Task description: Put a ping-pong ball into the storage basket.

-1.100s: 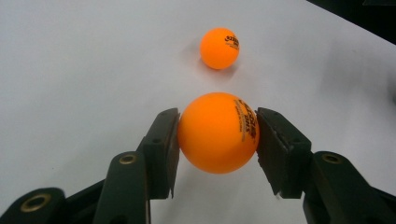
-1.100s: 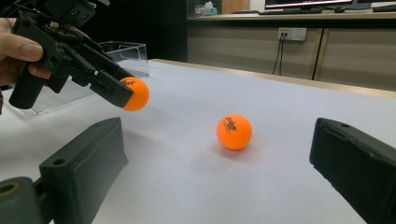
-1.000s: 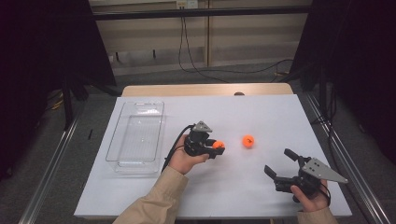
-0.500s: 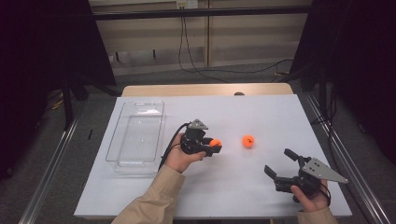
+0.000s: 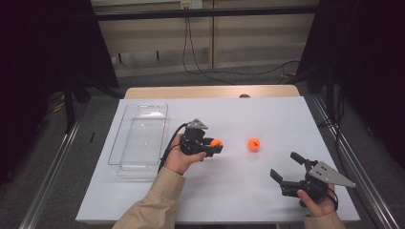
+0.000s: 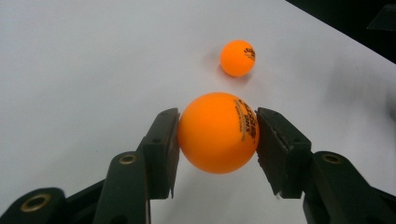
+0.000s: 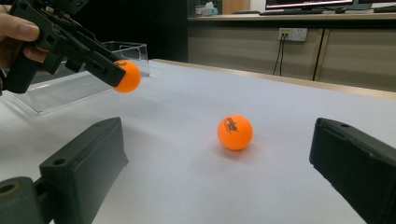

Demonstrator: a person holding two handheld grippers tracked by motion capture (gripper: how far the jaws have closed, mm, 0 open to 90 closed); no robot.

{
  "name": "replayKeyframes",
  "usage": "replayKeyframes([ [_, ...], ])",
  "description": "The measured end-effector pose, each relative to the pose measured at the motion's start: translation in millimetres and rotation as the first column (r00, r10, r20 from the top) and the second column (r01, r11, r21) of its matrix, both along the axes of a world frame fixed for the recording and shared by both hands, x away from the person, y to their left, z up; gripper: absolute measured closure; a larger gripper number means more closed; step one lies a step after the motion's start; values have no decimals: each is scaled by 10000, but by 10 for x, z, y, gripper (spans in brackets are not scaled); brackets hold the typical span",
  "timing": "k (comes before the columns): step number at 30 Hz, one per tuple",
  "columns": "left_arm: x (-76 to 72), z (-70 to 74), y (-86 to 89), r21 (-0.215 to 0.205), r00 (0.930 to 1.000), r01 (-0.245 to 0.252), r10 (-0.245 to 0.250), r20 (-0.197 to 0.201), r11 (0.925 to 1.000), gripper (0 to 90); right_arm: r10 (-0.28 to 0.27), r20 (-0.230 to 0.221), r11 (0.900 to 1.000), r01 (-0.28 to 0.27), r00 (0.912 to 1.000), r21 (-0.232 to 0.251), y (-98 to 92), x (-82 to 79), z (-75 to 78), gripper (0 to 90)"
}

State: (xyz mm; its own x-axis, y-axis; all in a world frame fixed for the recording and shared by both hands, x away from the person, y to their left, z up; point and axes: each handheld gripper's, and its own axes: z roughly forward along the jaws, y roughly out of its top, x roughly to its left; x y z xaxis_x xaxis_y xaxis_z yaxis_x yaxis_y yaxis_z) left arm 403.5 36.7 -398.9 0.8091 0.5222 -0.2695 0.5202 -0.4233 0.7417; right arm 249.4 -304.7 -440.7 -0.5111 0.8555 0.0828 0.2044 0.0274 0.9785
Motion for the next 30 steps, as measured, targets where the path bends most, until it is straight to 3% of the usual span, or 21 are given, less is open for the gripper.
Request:
replayKeyframes([
  [30, 69, 102, 188, -64, 9985, -546, 545, -41, 9985, 509, 12, 22, 10000, -12, 10000, -23, 1, 3, -2, 37],
])
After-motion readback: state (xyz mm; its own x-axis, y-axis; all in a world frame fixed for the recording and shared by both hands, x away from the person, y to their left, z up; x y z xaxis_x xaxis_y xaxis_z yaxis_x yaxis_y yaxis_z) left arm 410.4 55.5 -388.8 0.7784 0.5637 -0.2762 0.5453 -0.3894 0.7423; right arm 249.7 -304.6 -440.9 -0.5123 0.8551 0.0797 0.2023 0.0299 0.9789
